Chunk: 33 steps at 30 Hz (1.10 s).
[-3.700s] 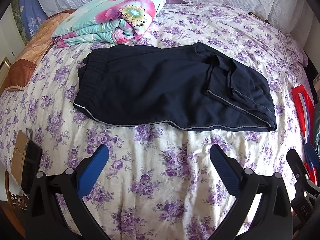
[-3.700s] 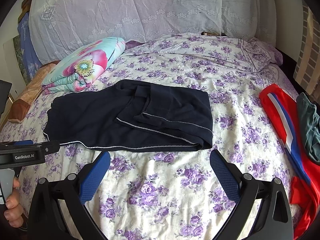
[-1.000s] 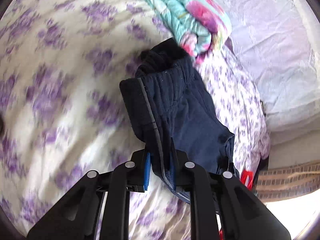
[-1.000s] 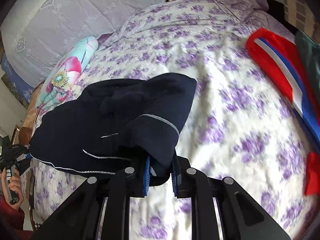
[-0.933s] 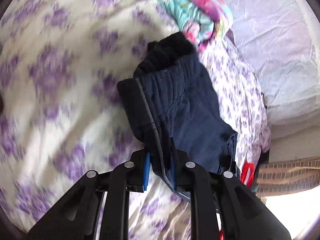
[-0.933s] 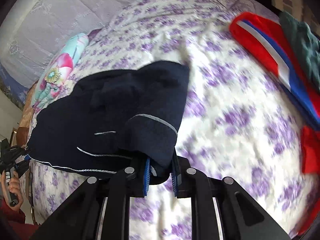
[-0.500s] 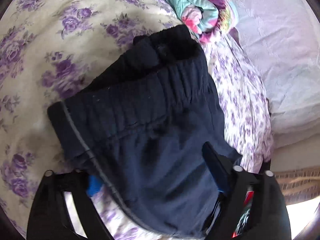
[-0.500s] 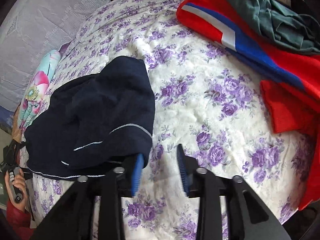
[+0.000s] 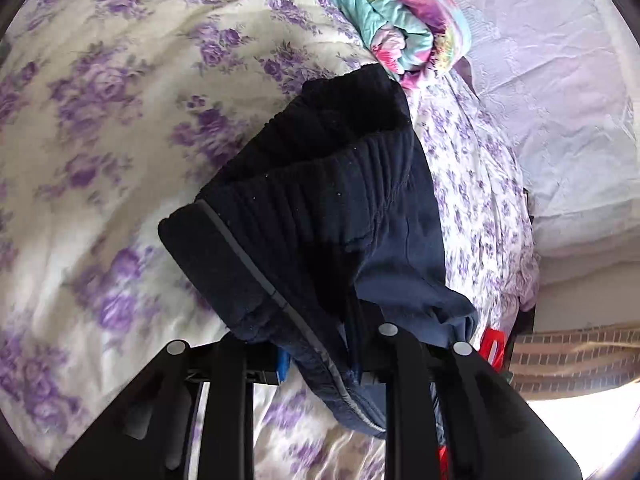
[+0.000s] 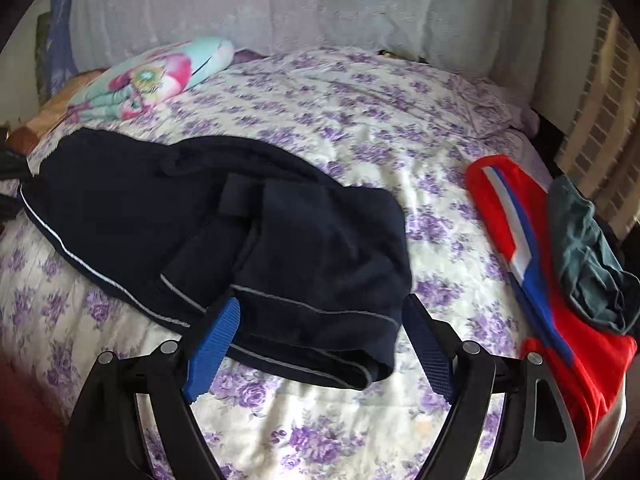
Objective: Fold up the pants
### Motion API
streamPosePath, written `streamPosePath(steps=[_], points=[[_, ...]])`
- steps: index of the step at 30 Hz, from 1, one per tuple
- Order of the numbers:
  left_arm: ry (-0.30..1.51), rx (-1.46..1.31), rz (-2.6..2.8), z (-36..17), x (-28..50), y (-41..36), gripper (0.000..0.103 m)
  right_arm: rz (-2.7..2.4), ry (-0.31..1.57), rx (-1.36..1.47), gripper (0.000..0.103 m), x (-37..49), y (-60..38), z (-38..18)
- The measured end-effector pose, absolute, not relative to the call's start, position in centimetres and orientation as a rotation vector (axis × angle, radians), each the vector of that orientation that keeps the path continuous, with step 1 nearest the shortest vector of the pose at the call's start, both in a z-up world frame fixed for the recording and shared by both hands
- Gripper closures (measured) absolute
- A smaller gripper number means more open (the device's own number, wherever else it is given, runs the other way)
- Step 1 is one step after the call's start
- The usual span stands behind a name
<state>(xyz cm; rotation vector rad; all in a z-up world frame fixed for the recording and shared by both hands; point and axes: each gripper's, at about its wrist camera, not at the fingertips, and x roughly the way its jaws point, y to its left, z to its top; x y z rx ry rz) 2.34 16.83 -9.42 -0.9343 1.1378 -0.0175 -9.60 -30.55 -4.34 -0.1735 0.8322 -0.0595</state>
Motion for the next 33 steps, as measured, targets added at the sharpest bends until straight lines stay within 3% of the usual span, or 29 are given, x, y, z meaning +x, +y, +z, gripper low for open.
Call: streamPosePath(steps=[6,7,8,9,10,12,13,16,21,22,23,25,33], points=[[1.165,-0.917,0.016,-10.1,0.2,18.1,0.083,-0.082,0.924,-0.370,0.021,-8.7,-28.2,-9.2],[1.176,-0.930,0.025,-10.5,-0.1,18.1,0.083,-0.079,0.930,-0.343,0.035,-8.5,-28.8,-9.3],[1.182,-0.947,0.028,-10.8,-0.2,18.1,0.083,-0.081,0.938,-0.249,0.058,-8.4,-30.2,-8.9],[1.186,-0.965,0.028,-11.2,-0.6,18.4,0.083,-0.098,0.943,-0.108,0.070,-8.5,-32.4,-8.1],[1.191,-0.979,0.025,-11.3,-0.8,18.6,0.083,-0.119,0.941,0.060,0.079,-8.8,-35.2,-7.3],[1.198,-0.972,0.022,-11.4,-1.1,18.6,0.083,-0.229,0.919,0.352,0.084,-10.4,-41.1,-6.7],[1.203,-0.963,0.020,-11.3,-1.3,18.6,0.083,-0.302,0.923,0.448,0.097,-11.5,-43.9,-7.0],[1.223,-0.955,0.017,-11.3,-2.0,18.6,0.082,-0.495,0.964,0.630,0.096,-15.5,-50.2,-8.2],[1.261,-0.936,0.007,-11.0,-1.8,18.6,0.082,-0.429,0.882,0.292,0.092,-17.5,-46.0,-4.5],[1.270,-0.923,0.009,-11.1,-1.6,18.6,0.082,-0.351,0.873,0.182,0.083,-16.6,-43.4,-3.9],[1.277,-0.913,0.014,-11.2,-1.3,18.5,0.082,-0.257,0.865,0.059,0.055,-15.6,-40.0,-3.7],[1.290,-0.906,0.022,-11.4,-1.0,18.5,0.082,-0.121,0.829,-0.157,0.032,-13.5,-33.7,-4.0],[1.291,-0.930,0.000,-11.5,-1.2,18.7,0.082,0.051,0.823,-0.463,0.034,-6.7,-23.9,-9.1]])
